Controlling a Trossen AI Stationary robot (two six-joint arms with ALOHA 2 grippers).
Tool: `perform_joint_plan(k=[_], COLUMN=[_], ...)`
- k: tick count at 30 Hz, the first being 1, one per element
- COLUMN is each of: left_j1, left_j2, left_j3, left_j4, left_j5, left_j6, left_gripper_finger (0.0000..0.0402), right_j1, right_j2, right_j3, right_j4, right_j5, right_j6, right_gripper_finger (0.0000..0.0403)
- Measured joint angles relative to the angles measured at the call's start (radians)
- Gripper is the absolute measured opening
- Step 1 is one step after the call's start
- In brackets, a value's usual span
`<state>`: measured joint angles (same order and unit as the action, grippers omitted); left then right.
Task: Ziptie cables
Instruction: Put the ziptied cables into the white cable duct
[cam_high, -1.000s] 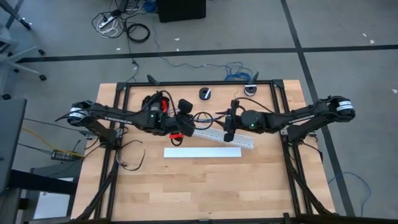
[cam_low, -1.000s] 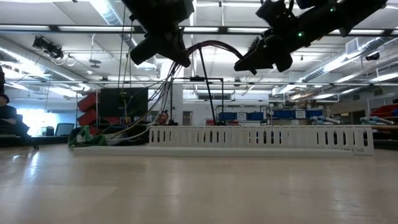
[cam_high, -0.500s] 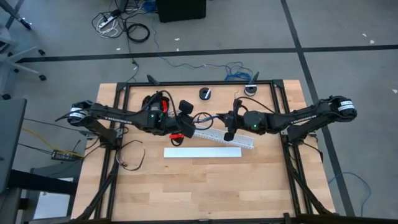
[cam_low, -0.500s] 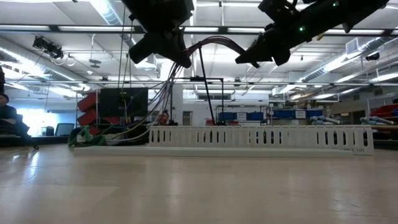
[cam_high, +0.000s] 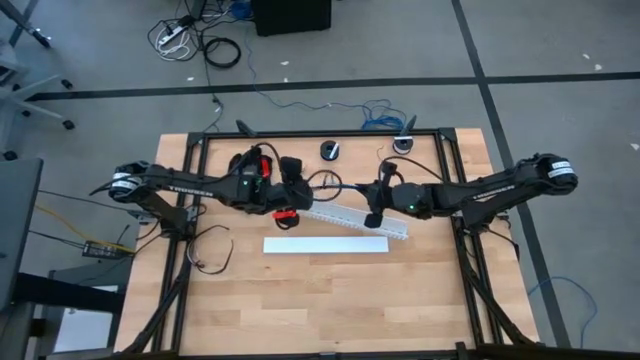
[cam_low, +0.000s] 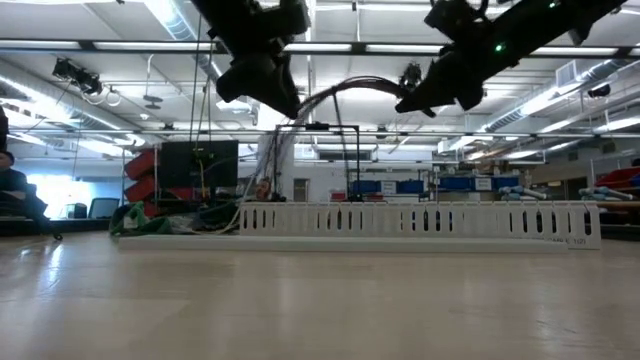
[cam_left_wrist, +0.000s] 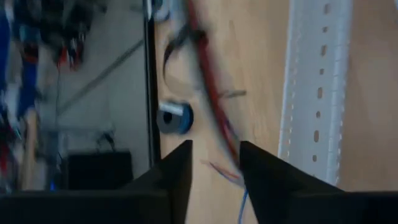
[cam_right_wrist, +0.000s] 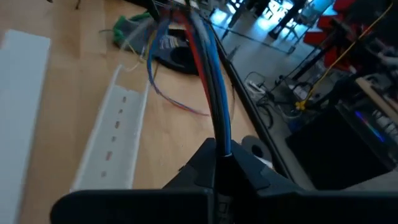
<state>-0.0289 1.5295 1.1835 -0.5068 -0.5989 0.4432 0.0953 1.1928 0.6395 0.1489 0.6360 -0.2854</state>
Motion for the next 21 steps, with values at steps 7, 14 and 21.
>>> perform_joint_plan(k=[7, 14, 21], left_j1=[0.02, 0.101, 0.185], left_j2=[-0.024, -0.024, 0.052], left_j3=[0.0, 0.001, 0.0], left_j4=[0.013, 0.335, 0.304], left_j5=[0.103, 0.648, 0.725], left_j6=[-0.082, -0.202, -0.491], left_gripper_finger=[0.0173, 0.0173, 0.0173], right_j1=[0.051, 0.054, 0.054], right_j2=[-0.121, -0.137, -0.157], right_j3=[0.0, 0.0, 0.0], right_j4=[-0.15, -0.185, -0.2], right_j5=[0.009, 0.011, 0.027], right_j6=[0.124, 0.152, 0.152], right_gripper_finger=[0.001, 0.001, 0.001])
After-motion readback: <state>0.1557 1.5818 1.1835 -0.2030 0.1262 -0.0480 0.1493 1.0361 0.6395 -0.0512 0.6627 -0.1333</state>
